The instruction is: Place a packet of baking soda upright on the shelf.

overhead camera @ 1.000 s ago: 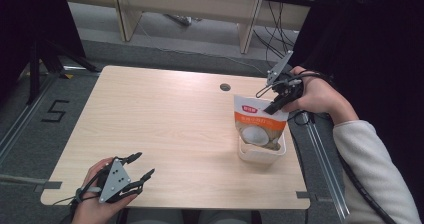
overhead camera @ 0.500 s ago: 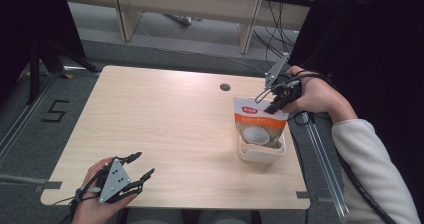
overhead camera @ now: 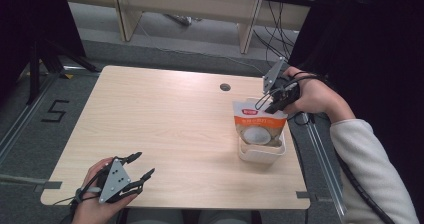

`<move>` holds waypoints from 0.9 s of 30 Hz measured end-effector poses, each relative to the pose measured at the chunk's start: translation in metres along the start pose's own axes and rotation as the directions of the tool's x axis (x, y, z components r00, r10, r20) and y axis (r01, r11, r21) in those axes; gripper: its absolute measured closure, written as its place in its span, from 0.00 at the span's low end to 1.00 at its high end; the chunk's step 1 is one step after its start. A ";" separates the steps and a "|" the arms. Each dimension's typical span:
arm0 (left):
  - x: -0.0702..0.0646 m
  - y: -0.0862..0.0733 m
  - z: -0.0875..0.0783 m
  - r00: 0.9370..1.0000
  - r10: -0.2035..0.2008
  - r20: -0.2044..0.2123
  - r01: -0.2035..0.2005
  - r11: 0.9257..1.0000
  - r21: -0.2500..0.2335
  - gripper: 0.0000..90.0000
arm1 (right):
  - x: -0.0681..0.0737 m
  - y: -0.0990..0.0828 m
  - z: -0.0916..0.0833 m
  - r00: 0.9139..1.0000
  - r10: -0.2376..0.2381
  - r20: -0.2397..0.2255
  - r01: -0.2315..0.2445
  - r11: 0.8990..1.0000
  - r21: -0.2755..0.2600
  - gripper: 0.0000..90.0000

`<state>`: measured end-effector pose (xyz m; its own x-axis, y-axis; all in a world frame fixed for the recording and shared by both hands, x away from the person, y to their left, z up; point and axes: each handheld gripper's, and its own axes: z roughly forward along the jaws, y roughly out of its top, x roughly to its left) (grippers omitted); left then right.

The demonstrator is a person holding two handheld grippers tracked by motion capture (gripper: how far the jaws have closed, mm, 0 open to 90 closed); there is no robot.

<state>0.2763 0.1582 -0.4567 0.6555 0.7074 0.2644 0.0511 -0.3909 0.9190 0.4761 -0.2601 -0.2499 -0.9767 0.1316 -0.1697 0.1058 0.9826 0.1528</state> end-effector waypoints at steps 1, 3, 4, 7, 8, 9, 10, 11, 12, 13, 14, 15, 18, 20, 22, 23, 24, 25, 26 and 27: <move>0.000 0.000 0.000 1.000 0.001 0.000 -0.001 1.000 0.001 0.43 | 0.000 0.000 0.001 1.000 0.003 0.000 -0.003 1.000 -0.002 1.00; 0.000 0.000 0.000 1.000 0.001 0.000 -0.001 1.000 0.002 0.43 | -0.001 0.000 0.002 1.000 -0.013 0.006 0.013 1.000 -0.001 1.00; 0.000 0.000 0.000 1.000 0.002 0.000 -0.002 1.000 0.002 0.43 | -0.001 0.000 0.003 1.000 -0.019 0.006 0.019 1.000 -0.004 1.00; 0.000 0.000 0.000 1.000 0.001 0.001 -0.001 1.000 0.001 0.43 | -0.002 0.000 0.003 1.000 -0.015 0.007 0.015 1.000 0.006 1.00; 0.000 0.000 0.000 1.000 0.000 0.001 0.000 1.000 0.000 0.43 | -0.002 -0.001 0.004 1.000 -0.016 0.009 0.016 1.000 0.007 1.00; 0.000 0.000 0.000 1.000 -0.001 0.001 0.001 1.000 0.000 0.43 | -0.003 0.000 0.004 0.999 -0.034 0.012 0.034 0.999 0.003 1.00; 0.000 0.000 0.000 1.000 -0.001 0.001 0.001 1.000 0.000 0.43 | -0.002 -0.001 0.004 1.000 -0.002 0.016 0.002 1.000 0.013 1.00; 0.000 0.000 0.000 1.000 -0.002 0.001 0.002 1.000 -0.001 0.43 | -0.001 -0.002 0.004 1.000 0.003 0.016 -0.004 1.000 0.018 1.00; 0.000 0.000 0.000 1.000 -0.002 0.002 0.002 1.000 0.000 0.43 | -0.003 -0.002 0.005 0.999 -0.029 0.013 0.029 1.000 0.008 1.00; 0.000 0.000 0.000 1.000 0.000 0.002 0.000 1.000 0.000 0.43 | -0.003 -0.002 0.006 1.000 -0.023 0.013 0.023 1.000 0.008 1.00; 0.000 0.000 0.000 1.000 0.000 0.002 0.000 1.000 0.001 0.43 | -0.002 -0.003 0.006 1.000 -0.011 0.013 0.011 1.000 0.014 1.00; 0.000 0.000 0.000 1.000 0.001 0.002 -0.001 1.000 0.002 0.43 | -0.003 -0.003 0.007 1.000 -0.017 0.012 0.017 1.000 0.014 1.00; 0.000 0.000 0.000 1.000 -0.002 0.002 0.002 1.000 0.000 0.43 | -0.003 -0.005 0.008 1.000 -0.009 0.021 0.008 1.000 0.016 1.00; 0.000 0.000 0.000 1.000 -0.001 0.002 0.001 1.000 0.000 0.43 | -0.004 -0.005 0.009 1.000 -0.016 0.015 0.016 1.000 0.021 1.00; 0.000 0.000 0.000 1.000 0.001 0.004 -0.001 1.000 0.002 0.43 | -0.004 -0.006 0.010 1.000 -0.013 0.011 0.013 1.000 0.025 1.00; 0.000 0.000 0.000 1.000 0.002 0.004 -0.002 1.000 0.002 0.43 | -0.005 -0.006 0.011 1.000 -0.024 0.020 0.023 0.999 0.025 1.00; 0.000 0.000 0.000 1.000 0.002 0.005 -0.002 1.000 0.002 0.43 | -0.005 -0.006 0.012 1.000 -0.020 0.013 0.020 0.999 0.026 1.00; 0.000 0.000 0.000 1.000 0.002 0.005 -0.002 1.000 0.002 0.43 | -0.005 -0.006 0.012 1.000 -0.019 0.012 0.019 0.999 0.032 1.00; 0.000 0.000 0.000 1.000 0.002 0.005 -0.002 1.000 0.001 0.43 | -0.004 -0.007 0.012 1.000 -0.002 0.016 0.001 0.999 0.035 1.00; 0.000 0.000 0.000 1.000 0.000 0.005 0.000 1.000 0.000 0.43 | -0.005 -0.006 0.012 1.000 -0.020 0.013 0.020 0.999 0.033 1.00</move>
<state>0.2764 0.1577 -0.4569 0.6595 0.7041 0.2633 0.0506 -0.3910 0.9190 0.4826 -0.2653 -0.2621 -0.9761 0.1134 -0.1856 0.0925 0.9887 0.1176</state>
